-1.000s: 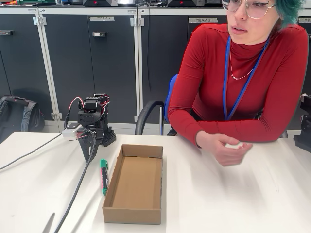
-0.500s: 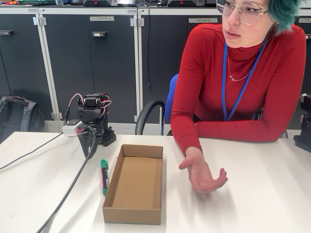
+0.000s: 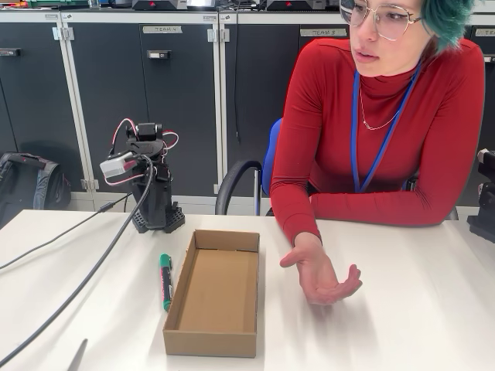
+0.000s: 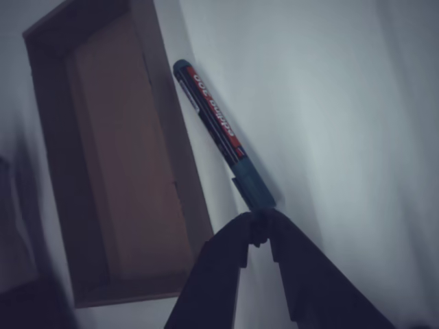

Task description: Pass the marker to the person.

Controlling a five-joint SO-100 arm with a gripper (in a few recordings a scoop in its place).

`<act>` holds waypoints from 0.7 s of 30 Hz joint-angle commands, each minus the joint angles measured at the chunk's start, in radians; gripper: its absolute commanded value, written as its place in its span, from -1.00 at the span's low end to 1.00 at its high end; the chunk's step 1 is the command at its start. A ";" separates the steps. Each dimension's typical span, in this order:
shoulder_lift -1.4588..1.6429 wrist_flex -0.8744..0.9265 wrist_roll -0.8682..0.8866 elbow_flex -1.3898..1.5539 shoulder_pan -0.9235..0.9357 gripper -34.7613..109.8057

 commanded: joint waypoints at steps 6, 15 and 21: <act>-0.212 -0.107 0.169 -0.230 -0.121 -0.59; -0.411 -0.173 0.137 -0.337 -0.215 -0.59; -0.466 -0.052 0.023 -0.387 -0.189 -0.59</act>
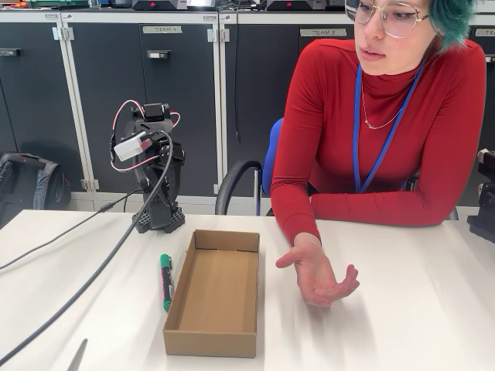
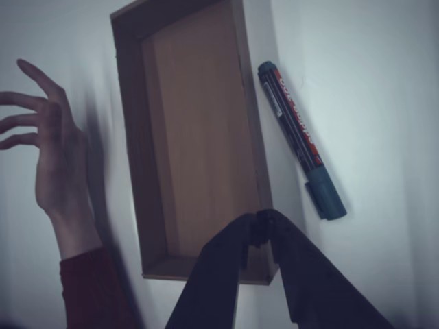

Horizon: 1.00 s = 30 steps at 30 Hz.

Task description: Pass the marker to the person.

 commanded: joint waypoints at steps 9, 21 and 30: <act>-0.051 0.147 -0.178 -0.141 0.049 -0.59; -0.150 0.041 -0.242 -0.146 0.048 -0.59; -0.170 -0.049 -0.304 -0.040 0.095 -0.57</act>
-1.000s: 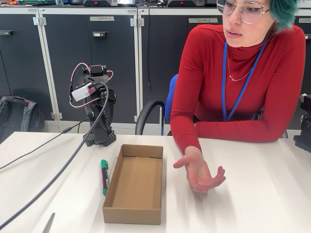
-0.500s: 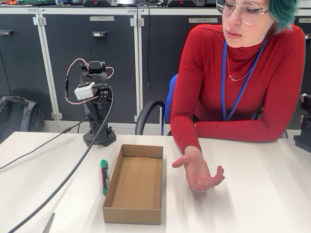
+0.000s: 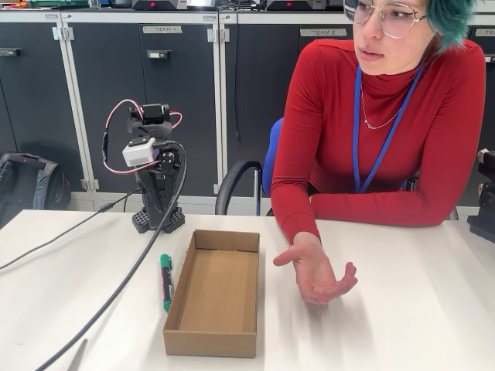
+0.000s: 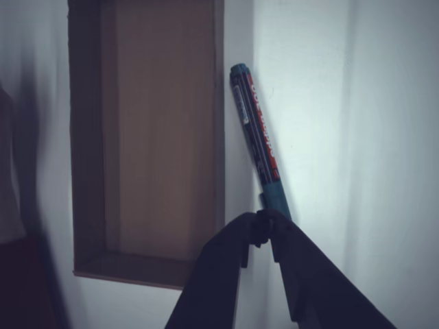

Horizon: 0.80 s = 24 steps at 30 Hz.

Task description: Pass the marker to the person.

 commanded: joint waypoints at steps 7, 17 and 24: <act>-0.058 -0.052 -0.069 0.018 0.041 -0.40; -0.140 -0.034 -0.123 0.023 0.087 -0.31; -0.216 -0.025 -0.141 0.018 0.104 -0.31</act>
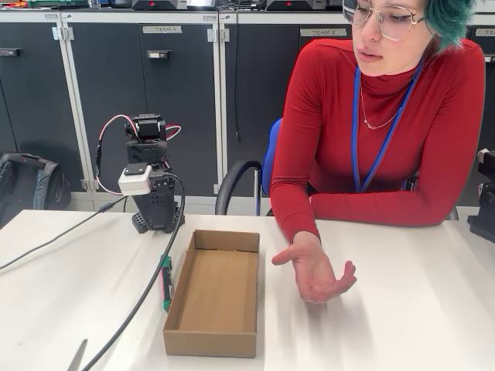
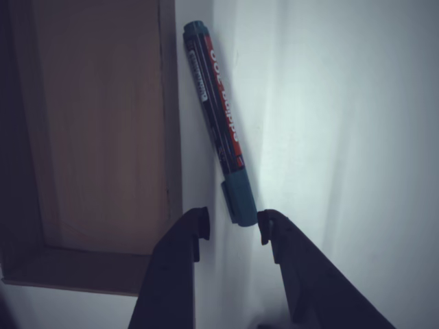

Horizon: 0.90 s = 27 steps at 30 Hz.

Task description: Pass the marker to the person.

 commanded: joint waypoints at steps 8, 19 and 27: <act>-0.135 -0.041 -0.057 -0.031 0.018 -0.29; -0.336 -0.126 -0.115 -0.075 0.029 -0.27; -0.486 -0.195 -0.130 -0.135 0.054 -0.26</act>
